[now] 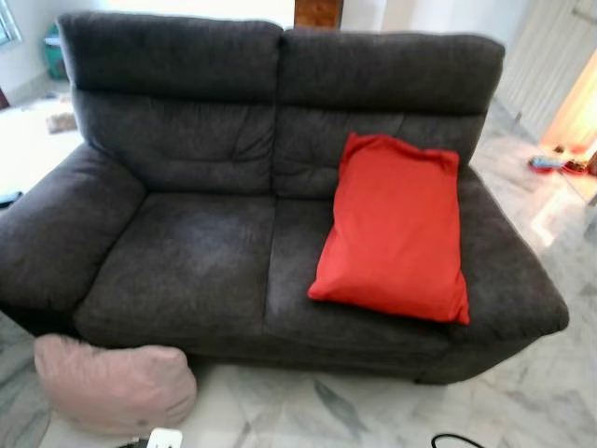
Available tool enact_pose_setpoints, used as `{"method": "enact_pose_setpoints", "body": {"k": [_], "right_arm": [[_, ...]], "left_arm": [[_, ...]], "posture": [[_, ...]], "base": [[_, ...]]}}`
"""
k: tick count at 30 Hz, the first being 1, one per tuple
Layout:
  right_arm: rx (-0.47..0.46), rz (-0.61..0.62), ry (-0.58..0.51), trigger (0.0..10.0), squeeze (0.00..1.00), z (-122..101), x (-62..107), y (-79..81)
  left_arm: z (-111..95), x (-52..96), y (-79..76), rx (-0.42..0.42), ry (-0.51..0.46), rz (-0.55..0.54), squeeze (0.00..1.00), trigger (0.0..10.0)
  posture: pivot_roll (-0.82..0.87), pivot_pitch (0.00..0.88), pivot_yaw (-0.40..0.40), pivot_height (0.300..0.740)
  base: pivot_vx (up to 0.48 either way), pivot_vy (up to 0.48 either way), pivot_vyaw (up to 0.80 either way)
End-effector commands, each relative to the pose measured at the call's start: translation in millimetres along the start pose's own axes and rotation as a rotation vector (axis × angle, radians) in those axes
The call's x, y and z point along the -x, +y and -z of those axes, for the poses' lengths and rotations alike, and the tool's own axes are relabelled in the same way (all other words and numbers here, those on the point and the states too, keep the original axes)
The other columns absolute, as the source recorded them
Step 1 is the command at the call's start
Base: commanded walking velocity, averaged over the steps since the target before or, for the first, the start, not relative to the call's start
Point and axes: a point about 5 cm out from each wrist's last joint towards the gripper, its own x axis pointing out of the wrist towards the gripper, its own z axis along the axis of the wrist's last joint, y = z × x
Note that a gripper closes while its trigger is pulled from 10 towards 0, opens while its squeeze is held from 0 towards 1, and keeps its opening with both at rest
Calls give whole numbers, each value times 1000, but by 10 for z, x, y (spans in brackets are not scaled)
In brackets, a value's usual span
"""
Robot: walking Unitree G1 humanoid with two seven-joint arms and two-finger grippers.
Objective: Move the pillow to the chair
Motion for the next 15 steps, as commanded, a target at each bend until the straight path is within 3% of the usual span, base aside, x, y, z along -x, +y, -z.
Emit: {"method": "enact_pose_setpoints", "body": {"k": [1,12,15], "right_arm": [[6,-14,-13,10000,0,-32,-8,37],[15,-17,-12,10000,0,-26,-7,45],[35,-23,-11,10000,0,-28,-8,48]], "left_arm": [[56,13,75,-5,29,-15,0,10000],[39,3,31,-16,35,-7,0,10000],[43,3,25,-18,37,-6,0,10000]], "posture": [[-20,69,-18,740],[-23,55,-13,740],[-21,57,-11,740]], "base": [[0,337,0],[0,338,444],[0,337,800]]}}
